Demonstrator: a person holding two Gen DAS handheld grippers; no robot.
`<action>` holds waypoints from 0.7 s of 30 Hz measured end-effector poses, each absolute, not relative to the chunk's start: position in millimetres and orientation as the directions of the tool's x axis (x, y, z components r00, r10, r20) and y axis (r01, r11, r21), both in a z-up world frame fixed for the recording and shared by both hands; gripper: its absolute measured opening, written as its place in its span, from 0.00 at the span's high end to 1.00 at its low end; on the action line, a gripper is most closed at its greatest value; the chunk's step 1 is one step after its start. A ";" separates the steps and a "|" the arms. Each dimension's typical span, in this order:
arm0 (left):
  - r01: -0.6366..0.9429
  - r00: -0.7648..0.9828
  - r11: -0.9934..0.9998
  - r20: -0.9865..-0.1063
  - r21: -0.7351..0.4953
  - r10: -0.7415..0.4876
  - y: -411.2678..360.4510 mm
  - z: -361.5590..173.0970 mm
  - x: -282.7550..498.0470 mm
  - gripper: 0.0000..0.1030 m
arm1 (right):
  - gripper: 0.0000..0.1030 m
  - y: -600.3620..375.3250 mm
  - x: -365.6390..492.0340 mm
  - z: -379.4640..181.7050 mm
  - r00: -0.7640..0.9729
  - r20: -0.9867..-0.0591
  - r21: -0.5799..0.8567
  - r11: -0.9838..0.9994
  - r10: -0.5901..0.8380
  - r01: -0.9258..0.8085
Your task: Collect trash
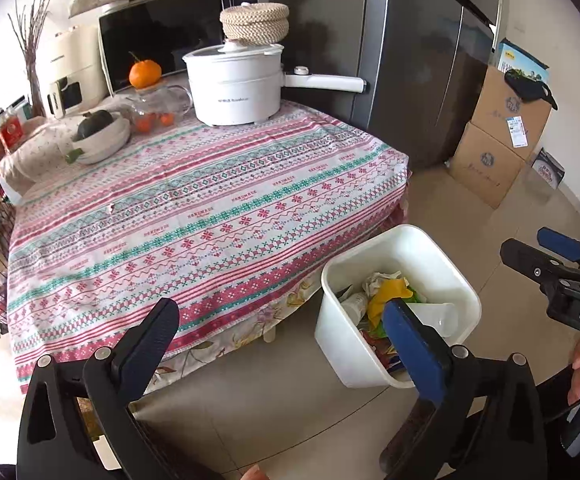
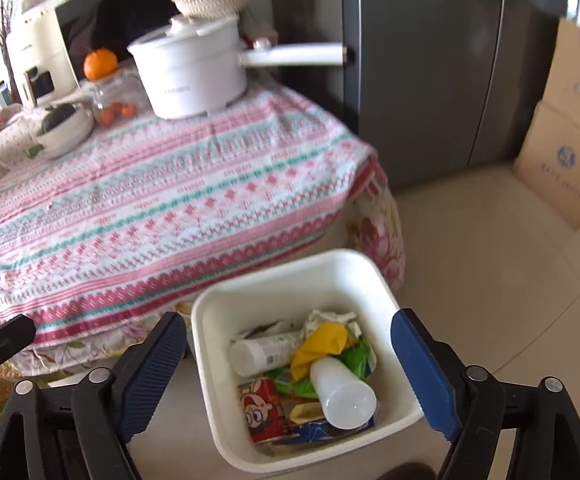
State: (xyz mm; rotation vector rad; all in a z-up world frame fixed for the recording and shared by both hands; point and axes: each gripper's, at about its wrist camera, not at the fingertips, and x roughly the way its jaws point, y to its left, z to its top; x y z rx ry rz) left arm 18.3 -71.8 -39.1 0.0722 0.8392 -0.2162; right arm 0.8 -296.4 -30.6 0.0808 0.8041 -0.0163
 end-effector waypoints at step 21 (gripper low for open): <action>0.130 0.752 0.991 -0.650 -0.024 -0.114 -52.4 -10.7 -11.8 0.00 | 0.04 -275.4 -33.8 -1.8 0.788 -0.605 -0.024 0.992 -0.114 0.125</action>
